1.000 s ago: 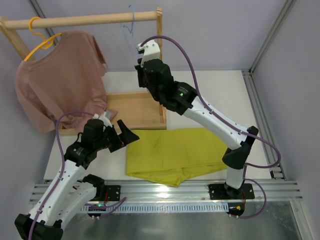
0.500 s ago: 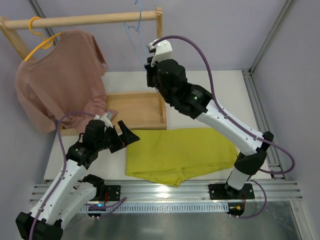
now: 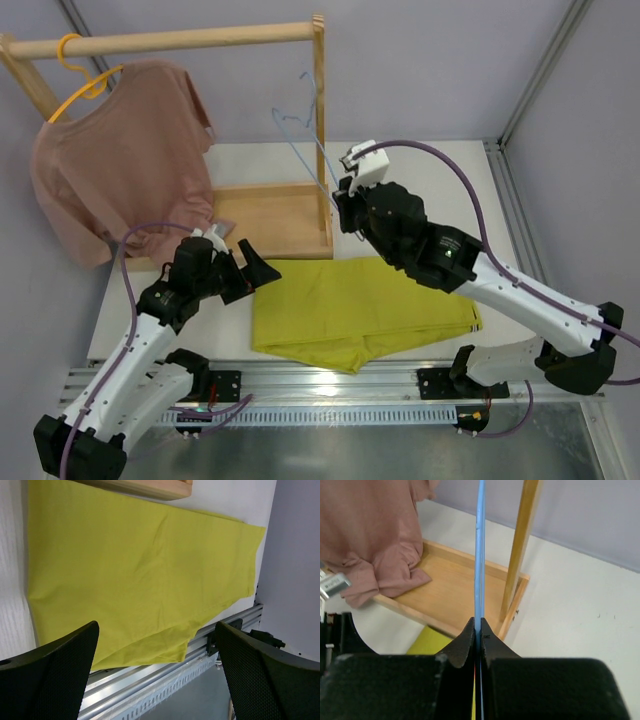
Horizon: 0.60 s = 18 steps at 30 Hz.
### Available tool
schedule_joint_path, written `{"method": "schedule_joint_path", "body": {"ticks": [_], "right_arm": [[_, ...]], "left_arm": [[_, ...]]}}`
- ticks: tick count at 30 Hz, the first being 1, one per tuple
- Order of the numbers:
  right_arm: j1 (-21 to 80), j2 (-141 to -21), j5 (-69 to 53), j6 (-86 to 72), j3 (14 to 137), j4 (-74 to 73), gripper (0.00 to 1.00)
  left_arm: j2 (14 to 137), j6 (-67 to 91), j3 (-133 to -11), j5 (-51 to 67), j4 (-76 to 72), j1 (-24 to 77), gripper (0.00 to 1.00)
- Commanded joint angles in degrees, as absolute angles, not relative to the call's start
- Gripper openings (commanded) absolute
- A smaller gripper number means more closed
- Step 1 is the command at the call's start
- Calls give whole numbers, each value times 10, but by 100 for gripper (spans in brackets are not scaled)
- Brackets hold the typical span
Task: Place the trousers on the hanger
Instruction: Grab a hanger with the right arm, then pass the hanger from the right arm to the left
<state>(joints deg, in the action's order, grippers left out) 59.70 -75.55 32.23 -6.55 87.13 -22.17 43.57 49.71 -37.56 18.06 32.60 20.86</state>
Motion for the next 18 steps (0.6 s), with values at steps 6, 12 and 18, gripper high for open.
{"method": "schedule_joint_path", "body": {"ticks": [6,12,18], "right_arm": [[604,-591,301,-119,665,-181,4],[606,-523,349,-235,553,-265,4],[606,-487,359,-305,468,-286,4]], "left_arm": [[432,476,-418,190,310,207,98],[445,495,-427,228,269,207,97],[468,525,-418,222,226,234,95]]}}
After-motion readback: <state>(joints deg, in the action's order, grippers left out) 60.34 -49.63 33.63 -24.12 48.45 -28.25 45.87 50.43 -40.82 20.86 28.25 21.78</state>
